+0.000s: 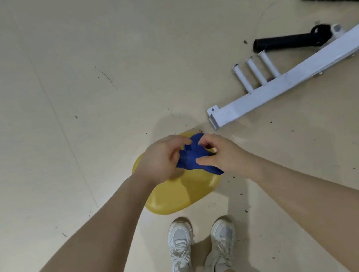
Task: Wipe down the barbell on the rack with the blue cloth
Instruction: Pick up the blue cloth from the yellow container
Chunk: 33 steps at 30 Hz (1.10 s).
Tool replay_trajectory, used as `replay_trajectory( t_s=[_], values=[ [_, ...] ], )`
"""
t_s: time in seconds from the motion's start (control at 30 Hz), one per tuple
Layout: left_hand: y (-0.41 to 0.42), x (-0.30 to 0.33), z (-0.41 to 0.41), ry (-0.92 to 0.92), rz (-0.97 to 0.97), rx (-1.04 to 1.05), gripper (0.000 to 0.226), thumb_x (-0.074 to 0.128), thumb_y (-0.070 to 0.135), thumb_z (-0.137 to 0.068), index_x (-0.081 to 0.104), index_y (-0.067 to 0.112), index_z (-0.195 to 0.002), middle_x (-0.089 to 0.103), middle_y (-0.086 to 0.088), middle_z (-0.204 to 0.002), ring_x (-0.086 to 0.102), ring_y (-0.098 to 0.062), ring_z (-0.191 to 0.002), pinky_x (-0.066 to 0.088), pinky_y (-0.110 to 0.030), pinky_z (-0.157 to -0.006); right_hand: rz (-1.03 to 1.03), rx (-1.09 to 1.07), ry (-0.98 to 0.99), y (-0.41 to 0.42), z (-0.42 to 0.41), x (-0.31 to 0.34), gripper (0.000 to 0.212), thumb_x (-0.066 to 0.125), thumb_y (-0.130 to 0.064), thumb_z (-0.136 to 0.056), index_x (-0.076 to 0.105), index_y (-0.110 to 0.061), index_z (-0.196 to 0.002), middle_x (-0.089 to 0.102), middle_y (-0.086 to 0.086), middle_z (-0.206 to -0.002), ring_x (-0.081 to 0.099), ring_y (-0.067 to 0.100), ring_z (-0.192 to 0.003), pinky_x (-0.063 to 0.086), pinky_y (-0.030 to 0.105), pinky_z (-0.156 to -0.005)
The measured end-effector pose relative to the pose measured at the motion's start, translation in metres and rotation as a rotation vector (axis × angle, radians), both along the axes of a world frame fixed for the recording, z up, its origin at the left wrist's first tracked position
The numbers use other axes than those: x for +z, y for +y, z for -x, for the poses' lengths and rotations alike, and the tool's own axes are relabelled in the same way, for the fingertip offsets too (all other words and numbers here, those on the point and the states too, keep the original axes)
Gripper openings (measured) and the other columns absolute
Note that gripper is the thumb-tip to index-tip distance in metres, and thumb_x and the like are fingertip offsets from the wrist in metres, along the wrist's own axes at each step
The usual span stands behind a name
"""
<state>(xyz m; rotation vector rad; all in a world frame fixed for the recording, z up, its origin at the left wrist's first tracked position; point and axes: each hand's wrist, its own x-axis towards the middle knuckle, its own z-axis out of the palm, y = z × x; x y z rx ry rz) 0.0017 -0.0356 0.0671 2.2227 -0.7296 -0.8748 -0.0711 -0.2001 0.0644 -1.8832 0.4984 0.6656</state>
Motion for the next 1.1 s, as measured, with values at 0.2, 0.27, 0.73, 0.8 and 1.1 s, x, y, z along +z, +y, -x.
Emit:
replay_trajectory(
  t_s=[0.2, 0.27, 0.73, 0.8, 1.1],
  values=[
    [-0.051, 0.177, 0.003, 0.09, 0.162, -0.126, 0.037, 0.054, 0.026, -0.083, 0.058, 0.019, -0.119, 0.061, 0.003, -0.114, 0.055, -0.011, -0.1, 0.036, -0.007, -0.082, -0.154, -0.189, -0.095, -0.049, 0.015, 0.195, 0.021, 0.063, -0.003, -0.084, 0.051, -0.019, -0.076, 0.061, 0.0, -0.084, 0.059, 0.013, -0.079, 0.045, 0.026, -0.074],
    [-0.064, 0.227, 0.01, 0.092, 0.24, -0.155, 0.038, 0.063, 0.024, -0.084, 0.055, 0.017, -0.12, 0.06, 0.005, -0.117, 0.055, -0.01, -0.104, 0.039, -0.011, -0.085, -0.164, -0.268, -0.16, -0.06, 0.027, 0.248, 0.018, 0.063, -0.005, -0.086, 0.053, -0.018, -0.078, 0.063, 0.0, -0.087, 0.061, 0.017, -0.082, 0.049, 0.029, -0.074],
    [-0.208, 0.387, 0.069, 0.236, 0.34, -0.435, 0.01, 0.055, 0.022, -0.093, 0.053, 0.013, -0.089, 0.061, 0.002, -0.084, 0.058, -0.013, -0.078, 0.046, -0.028, -0.073, -0.164, -0.526, -0.407, -0.167, 0.135, 0.411, 0.019, 0.063, -0.032, -0.083, 0.054, -0.019, -0.095, 0.065, 0.002, -0.089, 0.064, 0.016, -0.082, 0.05, 0.025, -0.07],
    [-0.239, 0.389, 0.073, 0.251, 0.343, -0.457, 0.009, 0.054, 0.02, -0.093, 0.053, 0.011, -0.091, 0.062, 0.0, -0.086, 0.058, -0.016, -0.081, 0.047, -0.032, -0.076, -0.197, -0.52, -0.382, -0.199, 0.144, 0.411, 0.032, 0.06, -0.038, -0.082, 0.057, -0.016, -0.105, 0.067, 0.003, -0.099, 0.065, 0.016, -0.09, 0.051, 0.027, -0.076],
    [-0.379, 0.402, 0.039, 0.034, 0.158, -0.489, 0.018, 0.062, 0.034, -0.087, 0.061, 0.017, -0.082, 0.062, 0.0, -0.068, 0.054, -0.013, -0.061, 0.041, -0.023, -0.059, 0.171, -0.188, 0.016, -0.355, 0.13, 0.422, 0.04, 0.064, -0.047, -0.083, 0.071, -0.01, -0.094, 0.072, 0.005, -0.089, 0.066, 0.018, -0.078, 0.048, 0.03, -0.074]
  ],
)
